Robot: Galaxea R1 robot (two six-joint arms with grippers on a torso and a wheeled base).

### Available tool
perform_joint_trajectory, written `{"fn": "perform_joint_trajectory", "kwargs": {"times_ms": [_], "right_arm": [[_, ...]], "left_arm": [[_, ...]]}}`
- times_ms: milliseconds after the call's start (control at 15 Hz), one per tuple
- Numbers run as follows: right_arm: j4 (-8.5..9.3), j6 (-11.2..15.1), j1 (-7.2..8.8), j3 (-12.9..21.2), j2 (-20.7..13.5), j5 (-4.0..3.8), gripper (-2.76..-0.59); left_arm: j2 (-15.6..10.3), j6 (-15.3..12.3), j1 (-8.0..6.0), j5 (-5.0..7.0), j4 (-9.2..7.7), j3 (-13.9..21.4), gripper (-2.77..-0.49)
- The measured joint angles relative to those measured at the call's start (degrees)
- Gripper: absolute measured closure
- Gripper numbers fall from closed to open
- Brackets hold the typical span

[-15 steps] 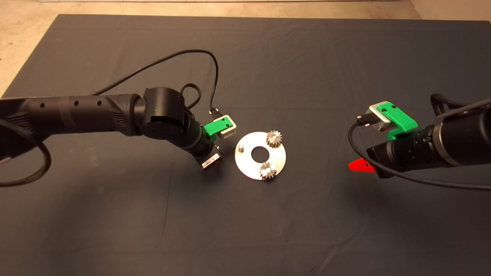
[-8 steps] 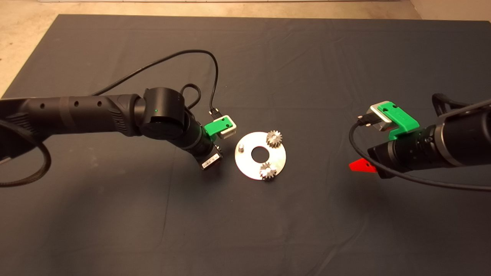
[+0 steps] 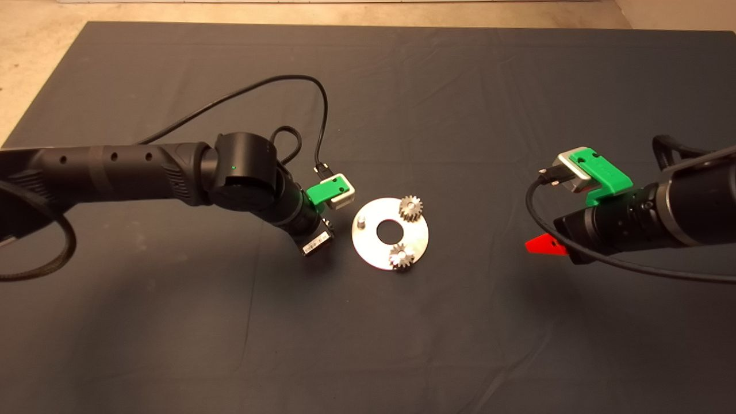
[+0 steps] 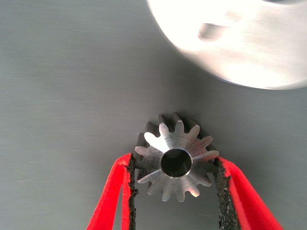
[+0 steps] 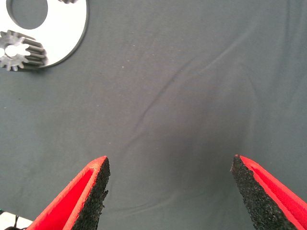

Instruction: Install three planetary gears onto the carrier pins

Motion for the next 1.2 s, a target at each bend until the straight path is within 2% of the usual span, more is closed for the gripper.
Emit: {"fn": "perform_joint_trajectory", "kwargs": {"times_ms": [333, 400, 467, 600, 667, 733, 800, 867, 933, 1067, 1200], "right_arm": [[0.57, 0.0, 0.17, 0.2, -0.8, 0.05, -1.89], [0.59, 0.0, 0.34, 0.2, -0.8, 0.06, -1.89], [0.63, 0.0, 0.54, 0.4, -0.8, 0.06, -1.89], [0.78, 0.0, 0.63, 1.1, -0.8, 0.11, -1.89], [0.88, 0.0, 0.63, 1.2, -0.8, 0.06, -1.89], [0.88, 0.0, 0.63, 1.2, -0.8, 0.09, -1.89], [0.90, 0.0, 0.63, 1.2, -0.8, 0.16, -1.89], [0.88, 0.0, 0.63, 1.3, -0.8, 0.13, -1.89], [0.90, 0.0, 0.63, 1.8, -0.8, 0.05, -1.89], [1.02, 0.0, 0.63, 2.7, -0.8, 0.10, -1.89], [1.02, 0.0, 0.63, 2.9, -0.9, 0.09, -1.89]], "left_arm": [[0.0, -0.1, 0.13, 0.06, -0.11, 1.4, -0.81], [0.0, -0.1, 0.15, 0.49, -0.16, 2.4, -0.81], [0.1, -0.1, 0.13, 1.33, -0.17, 3.0, -0.81], [0.4, -0.1, -0.09, 5.06, -0.20, 3.9, -0.81], [0.6, 0.0, -0.89, 6.44, -0.39, 4.2, -0.81], [0.7, 0.0, -2.32, 7.19, -0.60, 4.4, -0.80], [0.8, 0.0, -3.89, 7.59, -0.52, 4.6, -0.80], [0.8, 0.1, -4.74, 7.69, -0.52, 4.6, -0.80], [0.9, 0.2, -4.73, 7.78, -0.61, 4.7, -0.80], [1.5, 0.8, -4.79, 8.10, -2.51, 4.7, -0.80], [2.4, 1.1, -6.18, 8.36, -3.65, 4.7, -0.80]]}}
